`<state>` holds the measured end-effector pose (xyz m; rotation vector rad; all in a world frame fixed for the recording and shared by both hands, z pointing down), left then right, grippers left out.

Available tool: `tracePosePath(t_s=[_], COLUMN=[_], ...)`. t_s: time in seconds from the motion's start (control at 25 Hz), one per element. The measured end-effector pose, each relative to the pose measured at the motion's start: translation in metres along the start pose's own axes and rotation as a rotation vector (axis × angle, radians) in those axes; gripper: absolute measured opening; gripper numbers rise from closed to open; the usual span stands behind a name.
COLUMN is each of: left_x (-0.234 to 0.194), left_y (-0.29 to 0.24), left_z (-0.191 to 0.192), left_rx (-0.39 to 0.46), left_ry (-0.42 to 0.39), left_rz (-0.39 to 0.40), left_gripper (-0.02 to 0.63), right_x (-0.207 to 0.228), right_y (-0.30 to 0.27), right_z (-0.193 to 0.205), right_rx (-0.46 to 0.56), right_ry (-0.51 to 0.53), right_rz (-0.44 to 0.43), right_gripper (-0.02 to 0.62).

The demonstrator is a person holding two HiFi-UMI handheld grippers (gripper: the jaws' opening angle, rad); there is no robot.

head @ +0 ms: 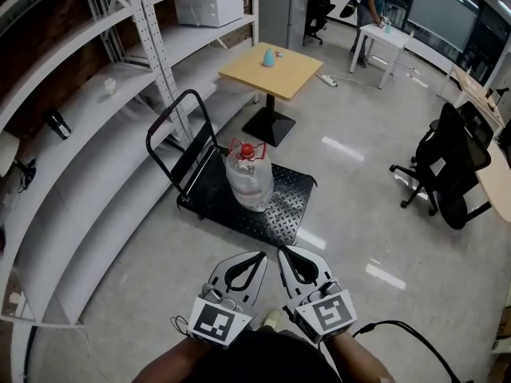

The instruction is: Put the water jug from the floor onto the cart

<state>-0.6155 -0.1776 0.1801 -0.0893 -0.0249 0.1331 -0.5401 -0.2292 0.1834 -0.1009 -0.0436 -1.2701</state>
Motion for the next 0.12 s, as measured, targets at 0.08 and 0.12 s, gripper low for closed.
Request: tracePosePath(t_s=[0.08, 0.12], left_x=[-0.0032, -0.0048], left_y=[0.0059, 0.0087], left_z=[-0.0014, -0.0022], left_rx=[0.004, 0.006], left_ry=[0.001, 0.001], left_rz=[-0.002, -0.002], left_gripper=[0.005, 0.005], right_x=[-0.007, -0.0106], right_y=[-0.0025, -0.0039], right_z=[-0.0014, -0.0022], right_rx=[-0.002, -0.002], right_ry=[0.005, 0.008], right_rz=[-0.002, -0.003], right_gripper=[0.002, 0.002])
Point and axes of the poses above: the fingertips, and each gripper's own axes: y backward along the fingers, x to its right, z out of its underside, the point moved 5 cm from there along y, backward along the fingers, and after that the axes turned 9 degrees about -z, right-handed, at the moved point
